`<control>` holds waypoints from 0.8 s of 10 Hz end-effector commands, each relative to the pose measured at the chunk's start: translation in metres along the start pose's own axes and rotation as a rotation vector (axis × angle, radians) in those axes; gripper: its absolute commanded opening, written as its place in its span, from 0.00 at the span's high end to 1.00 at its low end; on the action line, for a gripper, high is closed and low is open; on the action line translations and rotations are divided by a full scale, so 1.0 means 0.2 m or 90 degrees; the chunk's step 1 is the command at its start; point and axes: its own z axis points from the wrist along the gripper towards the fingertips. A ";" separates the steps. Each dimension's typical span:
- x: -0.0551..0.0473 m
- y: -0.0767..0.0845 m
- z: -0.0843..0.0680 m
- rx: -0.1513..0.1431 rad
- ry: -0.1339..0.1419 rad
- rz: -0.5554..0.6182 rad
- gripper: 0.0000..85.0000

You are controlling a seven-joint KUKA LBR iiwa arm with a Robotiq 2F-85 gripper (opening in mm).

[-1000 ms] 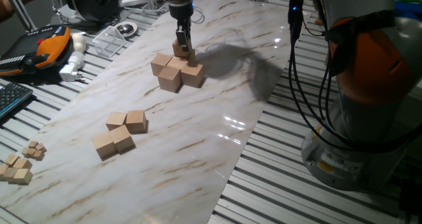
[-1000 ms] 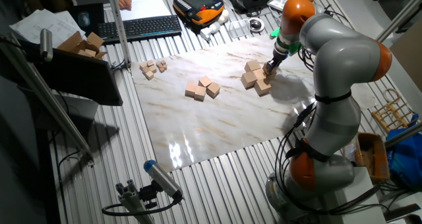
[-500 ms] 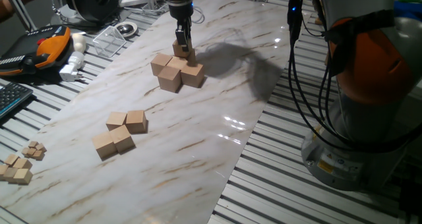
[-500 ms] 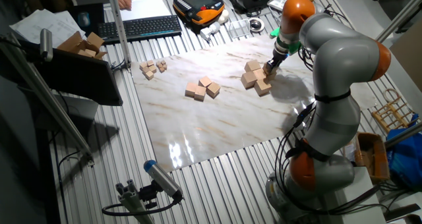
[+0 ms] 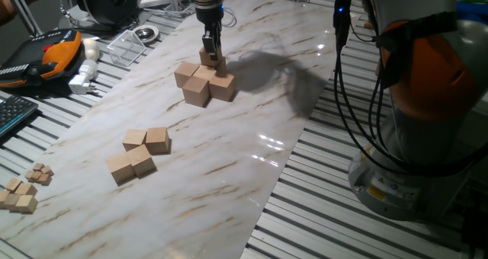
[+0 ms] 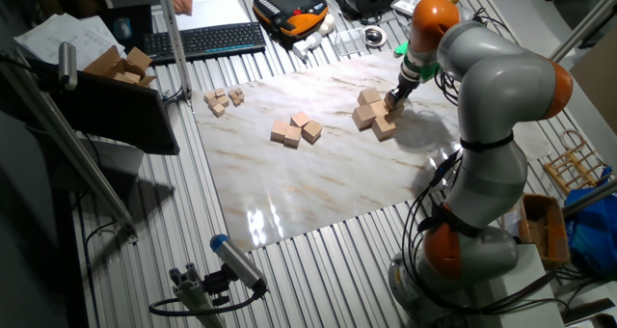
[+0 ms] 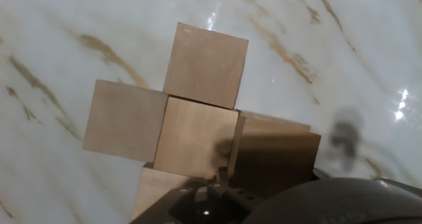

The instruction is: Stack the blocks into a cross shape

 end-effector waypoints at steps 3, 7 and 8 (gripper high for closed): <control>0.00 0.00 0.00 -0.002 0.000 0.004 0.60; 0.00 0.00 -0.01 0.001 0.001 0.005 0.40; 0.00 0.00 -0.01 0.001 0.000 0.006 0.40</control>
